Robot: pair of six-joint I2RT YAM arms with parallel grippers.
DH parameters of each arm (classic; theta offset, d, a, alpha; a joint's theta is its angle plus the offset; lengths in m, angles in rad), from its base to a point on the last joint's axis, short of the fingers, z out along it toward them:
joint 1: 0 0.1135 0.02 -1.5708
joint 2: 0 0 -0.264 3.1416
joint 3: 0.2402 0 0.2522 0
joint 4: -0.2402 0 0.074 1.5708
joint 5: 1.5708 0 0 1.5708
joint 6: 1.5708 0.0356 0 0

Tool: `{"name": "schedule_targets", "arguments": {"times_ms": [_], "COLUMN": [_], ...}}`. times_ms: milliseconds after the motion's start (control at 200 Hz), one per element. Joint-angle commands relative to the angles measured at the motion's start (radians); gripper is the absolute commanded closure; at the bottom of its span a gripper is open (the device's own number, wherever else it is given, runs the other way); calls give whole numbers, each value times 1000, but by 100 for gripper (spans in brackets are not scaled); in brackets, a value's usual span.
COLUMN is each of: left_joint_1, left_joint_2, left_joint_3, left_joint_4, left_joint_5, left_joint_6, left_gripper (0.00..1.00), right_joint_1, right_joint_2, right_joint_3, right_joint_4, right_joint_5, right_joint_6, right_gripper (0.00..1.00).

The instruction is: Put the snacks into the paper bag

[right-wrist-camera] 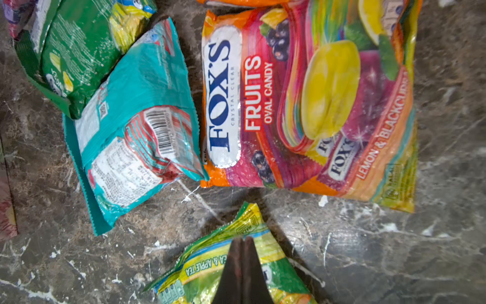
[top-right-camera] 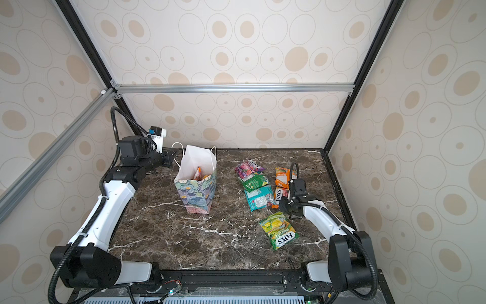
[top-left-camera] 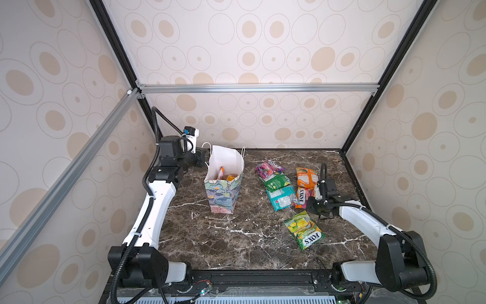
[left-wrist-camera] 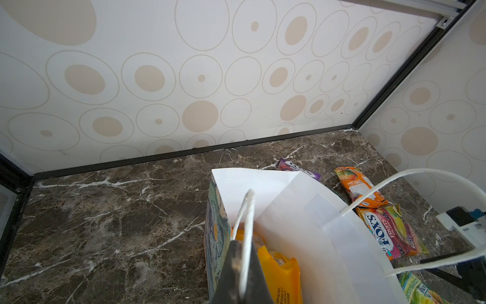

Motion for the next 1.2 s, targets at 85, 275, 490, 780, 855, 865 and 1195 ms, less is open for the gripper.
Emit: {"name": "schedule_targets", "arguments": {"times_ms": [85, 275, 490, 780, 855, 865, 1195], "left_joint_1": [6, 7, 7, 6, 7, 7, 7], "left_joint_2": [-14, -10, -8, -9, -10, -10, -7], "left_joint_3": [35, 36, 34, 34, 33, 33, 34], "left_joint_4": [0, 0, 2, 2, 3, 3, 1], "left_joint_5": [8, 14, 9, 16, 17, 17, 14], "left_joint_6": [0, -5, -4, -4, -6, -6, -6], "left_gripper": [98, 98, 98, 98, 98, 98, 98], "right_joint_1": [129, 395, 632, 773, 772, 773, 785], "right_joint_2": [-4, -59, -14, 132, 142, 142, 171], "right_joint_3": [79, 107, 97, 70, 54, 53, -8], "right_joint_4": [-247, -518, -657, -654, -607, -604, -510], "right_joint_5": [86, 286, 431, 508, 497, 495, 449], "right_joint_6": [-21, 109, 303, 411, 403, 401, 406], "right_gripper": [65, 40, 34, 26, 25, 25, 22]}}
